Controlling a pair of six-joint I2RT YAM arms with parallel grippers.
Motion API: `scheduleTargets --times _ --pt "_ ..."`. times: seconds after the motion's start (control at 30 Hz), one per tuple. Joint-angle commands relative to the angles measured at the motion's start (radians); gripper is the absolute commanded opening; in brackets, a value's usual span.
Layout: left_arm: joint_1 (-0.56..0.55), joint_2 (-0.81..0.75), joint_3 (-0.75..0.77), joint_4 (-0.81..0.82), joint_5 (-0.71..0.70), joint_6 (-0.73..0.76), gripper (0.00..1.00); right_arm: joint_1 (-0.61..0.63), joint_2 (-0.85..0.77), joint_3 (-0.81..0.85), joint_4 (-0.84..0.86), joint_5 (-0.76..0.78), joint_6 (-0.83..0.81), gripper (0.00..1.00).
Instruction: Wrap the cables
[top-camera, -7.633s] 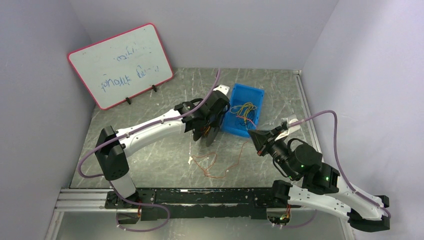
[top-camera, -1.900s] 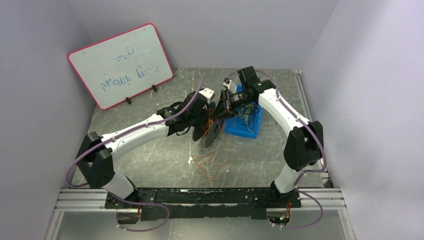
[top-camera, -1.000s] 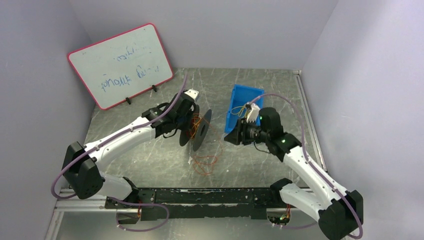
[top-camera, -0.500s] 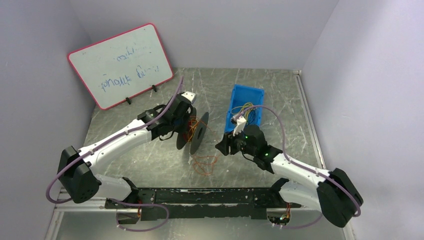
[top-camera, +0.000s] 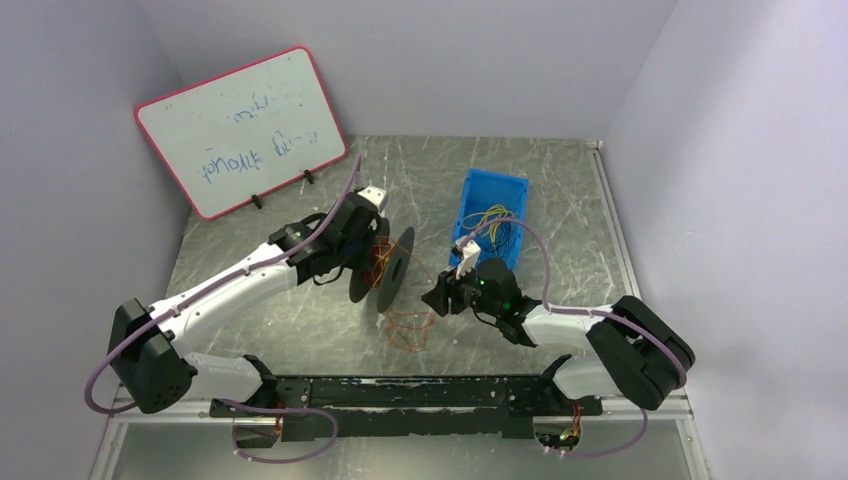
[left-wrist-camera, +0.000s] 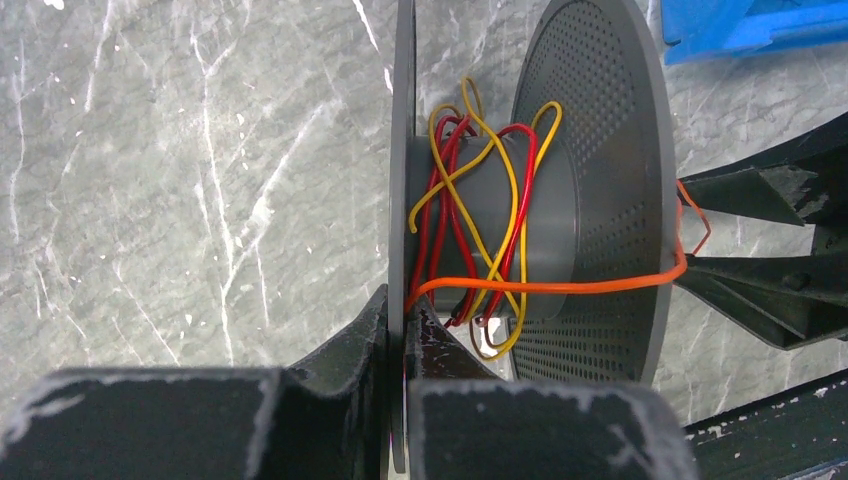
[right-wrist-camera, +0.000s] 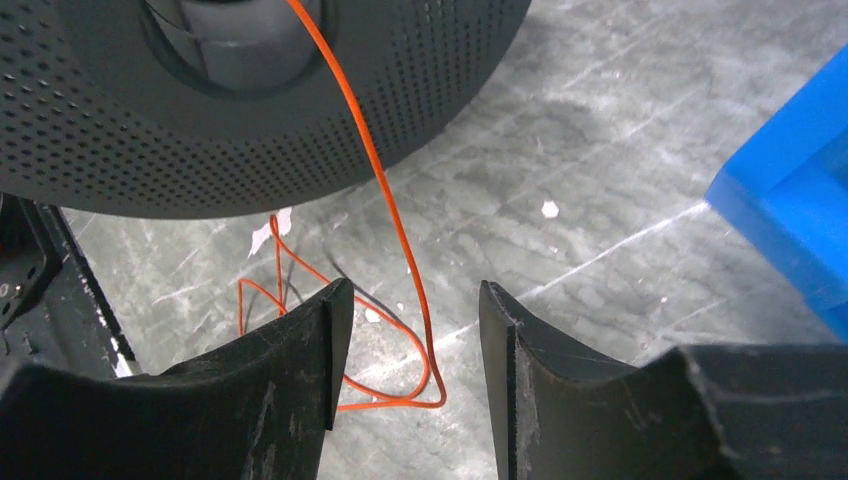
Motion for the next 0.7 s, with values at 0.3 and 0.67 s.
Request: scheduleTargets --times 0.3,0.67 --pt "0.007 -0.072 -0.046 0.042 -0.002 -0.064 0.07 0.023 -0.048 -0.096 0.143 0.009 0.087 0.32" --pt "0.006 -0.152 0.001 0.011 0.008 -0.055 0.07 0.023 -0.234 0.001 -0.058 0.125 0.044 0.00"
